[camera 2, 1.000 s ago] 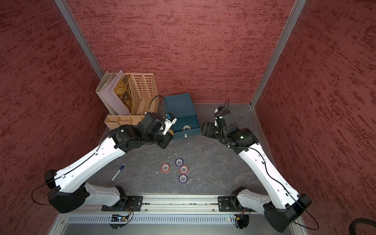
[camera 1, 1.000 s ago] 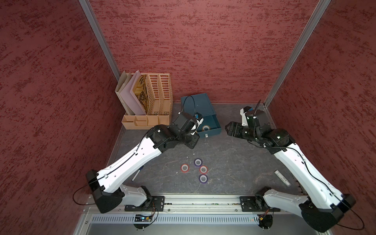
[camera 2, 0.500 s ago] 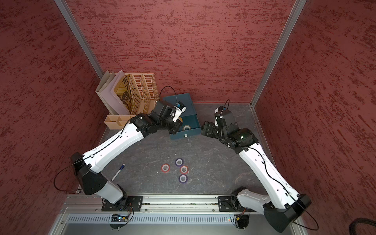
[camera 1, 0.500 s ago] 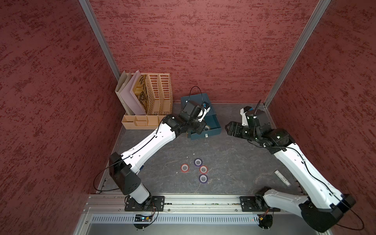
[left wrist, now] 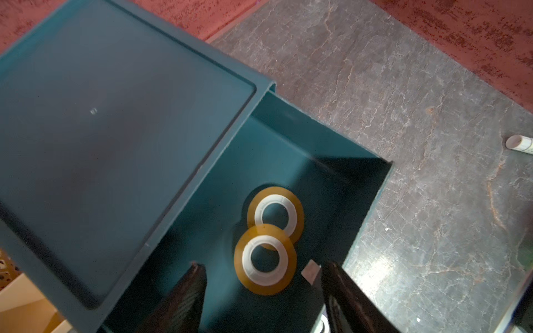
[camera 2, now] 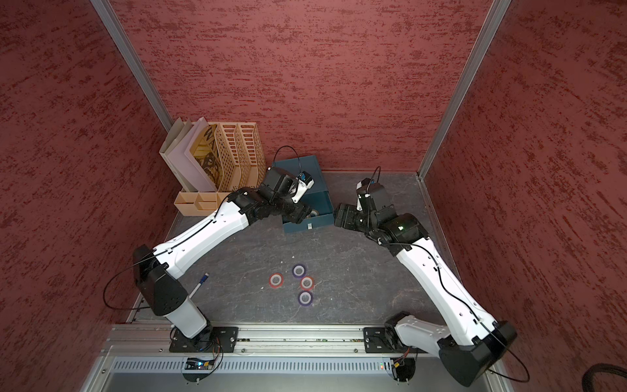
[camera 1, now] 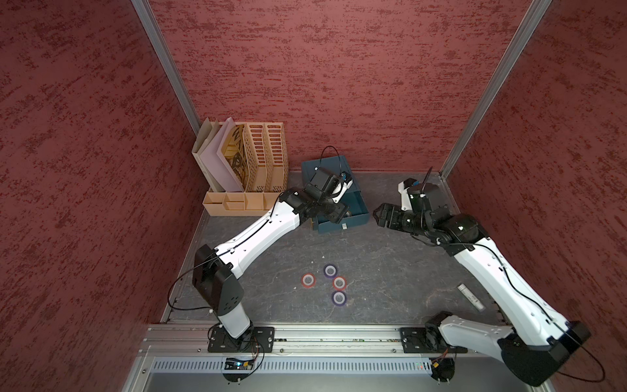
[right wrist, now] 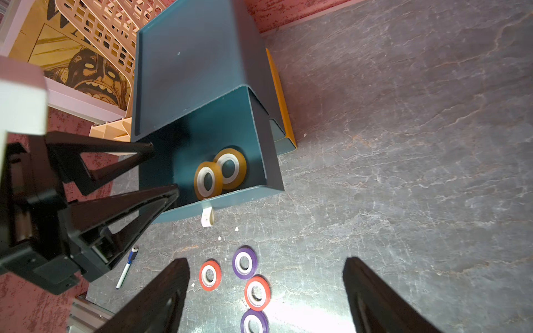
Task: Place the transparent tape into the drawer according to color
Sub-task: Place the tape in the drawer, then close the drawer in the storage box.
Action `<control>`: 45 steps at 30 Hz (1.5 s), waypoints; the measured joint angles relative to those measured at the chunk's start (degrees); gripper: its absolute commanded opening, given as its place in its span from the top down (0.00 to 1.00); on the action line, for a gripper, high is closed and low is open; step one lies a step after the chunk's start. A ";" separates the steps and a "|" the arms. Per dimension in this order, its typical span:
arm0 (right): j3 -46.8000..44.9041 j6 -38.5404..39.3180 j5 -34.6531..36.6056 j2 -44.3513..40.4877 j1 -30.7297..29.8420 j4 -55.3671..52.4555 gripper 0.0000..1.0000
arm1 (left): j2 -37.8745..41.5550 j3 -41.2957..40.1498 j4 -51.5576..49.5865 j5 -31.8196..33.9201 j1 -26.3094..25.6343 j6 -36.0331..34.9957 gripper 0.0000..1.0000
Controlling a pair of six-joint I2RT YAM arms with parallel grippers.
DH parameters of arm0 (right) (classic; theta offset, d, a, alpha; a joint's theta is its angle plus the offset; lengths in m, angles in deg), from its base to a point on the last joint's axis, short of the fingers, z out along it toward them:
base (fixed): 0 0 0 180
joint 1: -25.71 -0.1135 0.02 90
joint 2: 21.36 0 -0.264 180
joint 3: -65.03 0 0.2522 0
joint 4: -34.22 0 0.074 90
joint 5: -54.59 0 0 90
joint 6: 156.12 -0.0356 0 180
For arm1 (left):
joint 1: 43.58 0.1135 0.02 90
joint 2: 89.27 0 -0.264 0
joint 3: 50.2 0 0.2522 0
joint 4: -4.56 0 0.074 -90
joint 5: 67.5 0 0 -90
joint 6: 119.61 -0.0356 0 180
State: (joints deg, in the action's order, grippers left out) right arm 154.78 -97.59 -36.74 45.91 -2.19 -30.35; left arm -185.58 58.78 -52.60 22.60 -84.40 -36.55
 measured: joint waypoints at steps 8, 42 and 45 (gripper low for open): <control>-0.85 1.42 -3.06 2.10 -0.79 1.49 0.11 | 2.95 1.01 1.75 -2.99 4.00 2.82 0.09; -5.73 5.62 2.32 10.36 -15.82 9.64 0.25 | -5.64 4.22 -2.05 -8.57 19.28 23.26 0.42; -6.08 5.62 3.34 11.15 -16.39 10.82 0.28 | -5.79 4.24 -2.05 -8.59 19.28 23.21 0.44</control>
State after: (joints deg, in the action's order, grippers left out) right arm 148.70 -91.97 -33.39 57.06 -18.58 -19.53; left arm -191.37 63.02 -54.65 14.01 -65.12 -13.33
